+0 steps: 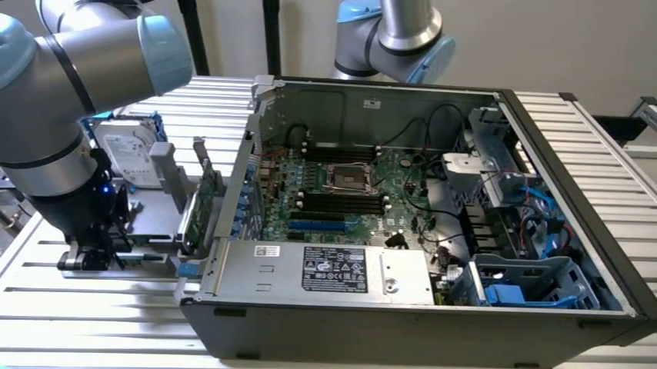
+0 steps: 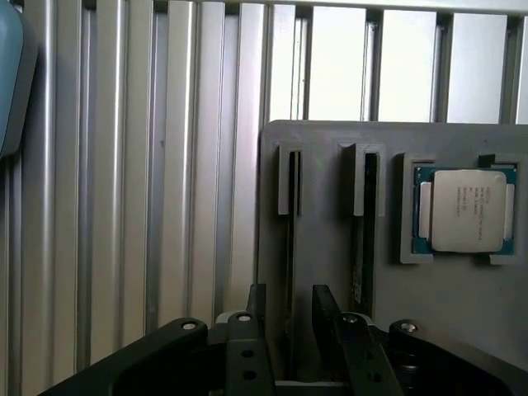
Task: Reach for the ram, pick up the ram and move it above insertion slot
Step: 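Pick up the ram and move it above insertion slot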
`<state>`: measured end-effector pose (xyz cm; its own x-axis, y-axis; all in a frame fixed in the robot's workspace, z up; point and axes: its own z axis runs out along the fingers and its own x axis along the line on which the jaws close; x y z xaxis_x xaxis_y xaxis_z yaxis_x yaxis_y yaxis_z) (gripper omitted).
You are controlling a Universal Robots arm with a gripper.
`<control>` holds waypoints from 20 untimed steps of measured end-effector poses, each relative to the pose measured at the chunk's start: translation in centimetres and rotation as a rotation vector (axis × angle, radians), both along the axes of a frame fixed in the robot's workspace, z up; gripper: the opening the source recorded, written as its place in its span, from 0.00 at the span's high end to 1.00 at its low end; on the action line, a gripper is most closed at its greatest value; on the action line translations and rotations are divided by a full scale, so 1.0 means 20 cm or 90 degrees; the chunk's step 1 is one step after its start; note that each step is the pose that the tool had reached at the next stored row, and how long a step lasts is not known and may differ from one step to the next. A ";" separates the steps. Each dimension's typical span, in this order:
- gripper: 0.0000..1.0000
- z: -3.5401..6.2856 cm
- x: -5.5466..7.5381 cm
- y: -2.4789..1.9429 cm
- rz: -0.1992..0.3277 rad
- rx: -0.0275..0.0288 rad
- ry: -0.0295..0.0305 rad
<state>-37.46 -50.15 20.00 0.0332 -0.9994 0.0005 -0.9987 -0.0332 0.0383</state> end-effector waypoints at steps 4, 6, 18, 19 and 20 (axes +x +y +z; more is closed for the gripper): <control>0.64 -0.005 0.00 0.004 0.001 0.0001 -0.0002; 0.64 -0.007 0.00 0.007 0.000 0.0001 -0.0002; 0.72 -0.018 0.00 0.012 0.002 0.0000 -0.0001; 0.72 -0.019 0.00 0.013 0.003 0.0000 -0.0001; 0.78 -0.019 0.00 0.012 0.003 -0.0002 -0.0001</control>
